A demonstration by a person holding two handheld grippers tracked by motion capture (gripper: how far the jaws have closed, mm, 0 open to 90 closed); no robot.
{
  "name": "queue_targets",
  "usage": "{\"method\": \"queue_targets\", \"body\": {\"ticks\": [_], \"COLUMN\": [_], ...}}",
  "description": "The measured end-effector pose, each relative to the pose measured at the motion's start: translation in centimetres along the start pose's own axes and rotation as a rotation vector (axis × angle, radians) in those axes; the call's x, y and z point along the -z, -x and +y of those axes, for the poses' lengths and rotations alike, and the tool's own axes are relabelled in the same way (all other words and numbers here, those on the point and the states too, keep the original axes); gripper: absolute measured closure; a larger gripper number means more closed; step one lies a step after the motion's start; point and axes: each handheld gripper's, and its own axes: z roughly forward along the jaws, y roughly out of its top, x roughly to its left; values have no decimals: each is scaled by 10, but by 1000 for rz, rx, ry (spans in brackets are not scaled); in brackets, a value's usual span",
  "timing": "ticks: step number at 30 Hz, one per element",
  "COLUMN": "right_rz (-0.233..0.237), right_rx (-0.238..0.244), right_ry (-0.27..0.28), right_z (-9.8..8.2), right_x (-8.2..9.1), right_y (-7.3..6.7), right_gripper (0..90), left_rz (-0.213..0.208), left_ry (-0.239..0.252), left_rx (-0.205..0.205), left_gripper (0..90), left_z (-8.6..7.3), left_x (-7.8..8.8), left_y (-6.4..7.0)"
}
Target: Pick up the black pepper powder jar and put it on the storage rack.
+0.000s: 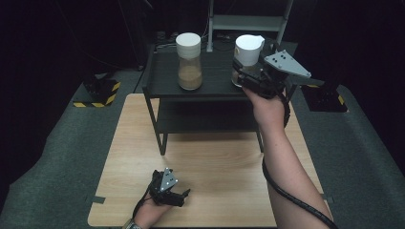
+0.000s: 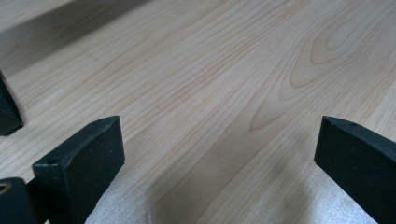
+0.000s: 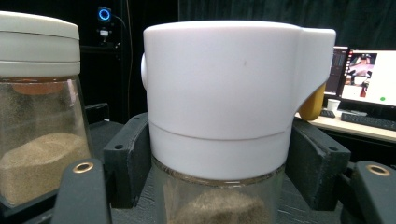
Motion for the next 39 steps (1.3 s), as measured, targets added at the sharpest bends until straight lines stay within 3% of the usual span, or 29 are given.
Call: {"method": "queue_targets", "body": {"ticks": [9, 19, 24, 36, 39], "right_rz": [2, 2, 9, 14, 12], "right_rx": [-42, -34, -37, -27, -31], "right_ry": [-3, -20, -42, -28, -23], "right_z": [-2, 3, 6, 3, 1], "right_x": [-2, -1, 0, 13, 19], "right_y": [6, 6, 8, 6, 4], "right_gripper": [288, 283, 215, 10, 0], "left_rz": [-4, -4, -3, 2, 3], "left_ry": [1, 2, 0, 2, 2], "left_rx": [0, 1, -6, -2, -5], "left_gripper": [19, 19, 20, 19, 19], "left_z": [0, 0, 0, 0, 0], "left_x": [0, 0, 0, 0, 0], "left_y": [0, -1, 0, 1, 1]}}
